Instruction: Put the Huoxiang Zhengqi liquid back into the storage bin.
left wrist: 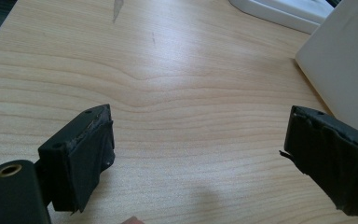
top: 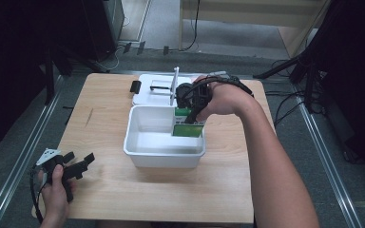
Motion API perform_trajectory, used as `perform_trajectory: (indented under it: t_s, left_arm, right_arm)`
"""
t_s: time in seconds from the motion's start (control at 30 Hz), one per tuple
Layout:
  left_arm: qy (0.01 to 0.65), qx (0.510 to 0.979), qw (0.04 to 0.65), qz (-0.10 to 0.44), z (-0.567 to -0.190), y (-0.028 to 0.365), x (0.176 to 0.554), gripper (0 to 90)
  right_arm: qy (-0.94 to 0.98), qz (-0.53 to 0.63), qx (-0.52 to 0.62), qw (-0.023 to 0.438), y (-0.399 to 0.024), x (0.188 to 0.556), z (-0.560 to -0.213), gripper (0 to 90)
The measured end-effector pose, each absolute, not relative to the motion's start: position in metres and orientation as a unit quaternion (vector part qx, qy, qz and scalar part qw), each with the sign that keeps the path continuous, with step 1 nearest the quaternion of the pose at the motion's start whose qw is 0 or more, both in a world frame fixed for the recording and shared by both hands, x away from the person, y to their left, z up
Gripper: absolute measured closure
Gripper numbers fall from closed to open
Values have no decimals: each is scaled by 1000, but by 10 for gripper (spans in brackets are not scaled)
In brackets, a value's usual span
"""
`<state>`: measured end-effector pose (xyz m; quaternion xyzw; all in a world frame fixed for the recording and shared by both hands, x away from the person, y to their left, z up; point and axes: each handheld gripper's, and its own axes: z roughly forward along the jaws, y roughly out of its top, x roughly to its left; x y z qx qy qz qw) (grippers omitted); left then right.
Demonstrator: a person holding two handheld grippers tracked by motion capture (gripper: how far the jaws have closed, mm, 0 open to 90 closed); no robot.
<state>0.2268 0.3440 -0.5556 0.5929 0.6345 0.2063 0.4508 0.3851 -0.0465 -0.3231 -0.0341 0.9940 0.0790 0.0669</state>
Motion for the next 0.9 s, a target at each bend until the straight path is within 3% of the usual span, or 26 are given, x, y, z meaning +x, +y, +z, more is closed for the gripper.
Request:
perform_trajectory:
  t_s: [0.9]
  left_arm:
    - [635, 591, 452, 206, -556, 344, 227, 92]
  right_arm:
    - [996, 55, -29, 62, -35, 398, -373, 638]
